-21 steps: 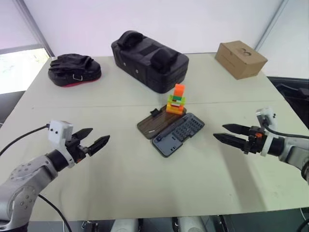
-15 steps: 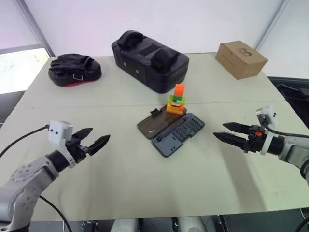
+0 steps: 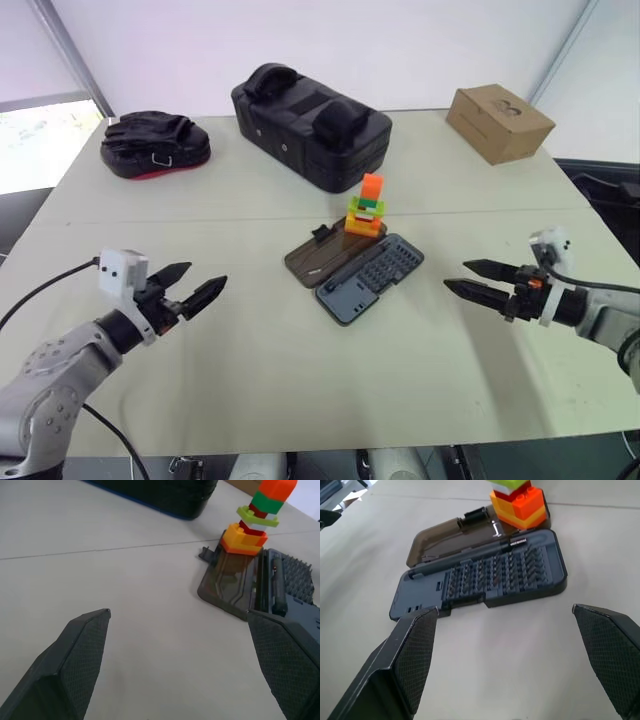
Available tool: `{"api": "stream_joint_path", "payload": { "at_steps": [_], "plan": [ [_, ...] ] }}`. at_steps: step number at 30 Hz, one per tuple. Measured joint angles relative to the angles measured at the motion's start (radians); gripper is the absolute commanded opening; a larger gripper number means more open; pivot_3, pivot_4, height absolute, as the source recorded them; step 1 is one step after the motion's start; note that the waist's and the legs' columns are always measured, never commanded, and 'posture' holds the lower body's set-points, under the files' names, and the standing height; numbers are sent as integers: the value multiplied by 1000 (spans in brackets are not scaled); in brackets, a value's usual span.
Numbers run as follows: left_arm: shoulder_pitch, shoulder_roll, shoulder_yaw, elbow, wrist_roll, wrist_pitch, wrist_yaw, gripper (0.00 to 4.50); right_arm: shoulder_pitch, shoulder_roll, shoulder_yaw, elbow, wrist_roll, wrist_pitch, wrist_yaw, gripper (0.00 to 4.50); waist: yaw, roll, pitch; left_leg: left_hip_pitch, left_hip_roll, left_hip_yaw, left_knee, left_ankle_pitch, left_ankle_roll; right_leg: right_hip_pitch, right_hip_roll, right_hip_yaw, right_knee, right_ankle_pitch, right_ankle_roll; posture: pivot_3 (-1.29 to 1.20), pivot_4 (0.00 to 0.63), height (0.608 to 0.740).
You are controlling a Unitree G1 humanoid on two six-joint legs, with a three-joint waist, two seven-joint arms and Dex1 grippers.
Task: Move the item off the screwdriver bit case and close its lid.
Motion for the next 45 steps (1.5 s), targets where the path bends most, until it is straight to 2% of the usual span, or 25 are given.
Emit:
{"api": "stream_joint_path", "payload": {
  "at_steps": [14,17,21,23,27,32,36,45],
  "plan": [
    [-41,6,-14,44,42,-64,-88,4500,-15,16,24,38,-49,-69,-3,4473,0,0,0,0,0,0,0,0,0,0,0,0,0,0,0,0,150,740],
    [-109,31,-54,104,46,-75,-157,4500,-67,30,61,77,-94,-107,-13,4473,-1,0,0,0,0,0,0,1,-1,0,0,0,0,0,0,0,150,740],
    [-306,94,-153,225,77,-100,-299,4500,-266,66,197,228,-219,-239,12,4473,-6,0,0,2,-3,1,1,2,-3,1,1,0,1,1,-1,0,150,740],
    [-408,107,-207,292,105,-109,-364,4500,-393,111,257,367,-287,-327,41,4473,-9,0,1,1,-3,1,1,2,-3,0,2,0,0,1,-1,0,150,740],
    [-498,101,-272,387,152,-144,-433,4500,-571,213,366,636,-413,-508,96,4473,-12,0,1,0,-2,1,-2,2,-4,-4,2,0,2,3,3,0,150,740],
    [-490,81,-284,387,170,-147,-443,4500,-716,331,414,925,-519,-676,95,4473,-11,0,1,-13,0,1,-2,6,-10,-15,0,0,0,3,3,0,150,740],
    [-435,74,-277,347,170,-147,-430,4500,-795,398,418,1097,-582,-775,64,4473,-10,0,1,-16,-1,1,-1,6,-11,-17,-1,0,0,3,3,0,150,740],
    [-350,63,-236,241,165,-141,-371,4500,-900,463,408,1308,-658,-891,-9,4473,-16,1,1,-15,-1,0,-1,9,-15,-17,0,0,5,4,3,0,150,740]
  ]
}}
